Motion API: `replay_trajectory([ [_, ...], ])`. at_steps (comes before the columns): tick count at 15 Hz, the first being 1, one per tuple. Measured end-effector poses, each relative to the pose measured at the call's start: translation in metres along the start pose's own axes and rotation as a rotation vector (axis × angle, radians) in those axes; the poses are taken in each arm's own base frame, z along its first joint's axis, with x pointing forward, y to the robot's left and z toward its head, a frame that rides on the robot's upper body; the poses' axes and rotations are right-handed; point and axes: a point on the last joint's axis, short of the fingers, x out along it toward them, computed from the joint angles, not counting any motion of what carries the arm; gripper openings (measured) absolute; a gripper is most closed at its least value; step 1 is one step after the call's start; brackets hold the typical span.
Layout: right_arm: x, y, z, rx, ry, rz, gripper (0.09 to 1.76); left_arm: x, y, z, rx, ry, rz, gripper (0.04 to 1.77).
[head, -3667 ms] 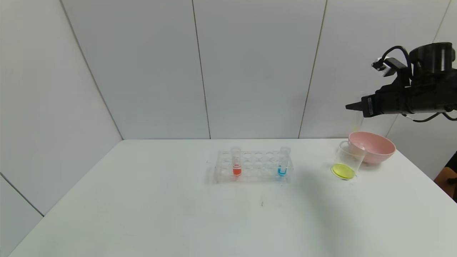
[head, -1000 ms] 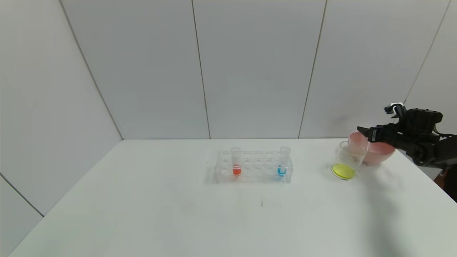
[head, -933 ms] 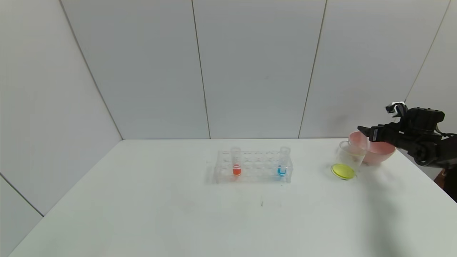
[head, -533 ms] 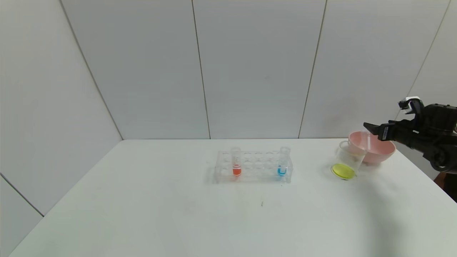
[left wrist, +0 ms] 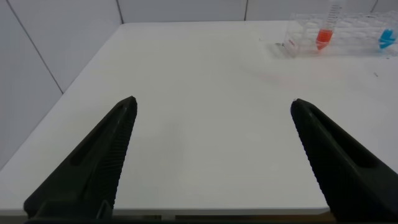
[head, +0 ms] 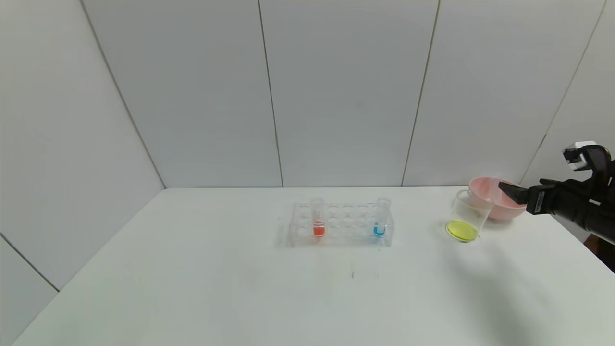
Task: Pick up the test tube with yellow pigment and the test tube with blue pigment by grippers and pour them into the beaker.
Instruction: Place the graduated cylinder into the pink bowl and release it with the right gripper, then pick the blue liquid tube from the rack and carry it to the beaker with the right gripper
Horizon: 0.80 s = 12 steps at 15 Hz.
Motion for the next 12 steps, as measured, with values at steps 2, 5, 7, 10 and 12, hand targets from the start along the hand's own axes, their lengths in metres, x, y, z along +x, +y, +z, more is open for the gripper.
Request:
replay_trajectory([
  [2,-0.026,0.036,0.001,0.016,0.019,-0.057,1.67,0.000,0.000,0.000,0.000,0.000,0.000,1.76],
  [5,-0.060,0.091,0.001,0.026,0.017,-0.130,1.68,0.000,0.000,0.000,0.000,0.000,0.000,1.76],
  [7,-0.081,0.128,-0.002,0.018,0.012,-0.135,1.69,0.000,0.000,0.000,0.000,0.000,0.000,1.76],
  [10,-0.112,0.184,-0.009,0.021,-0.005,-0.111,1.69,0.000,0.000,0.000,0.000,0.000,0.000,1.76],
  [12,-0.130,0.219,-0.014,0.030,-0.019,-0.087,1.70,0.000,0.000,0.000,0.000,0.000,0.000,1.76],
])
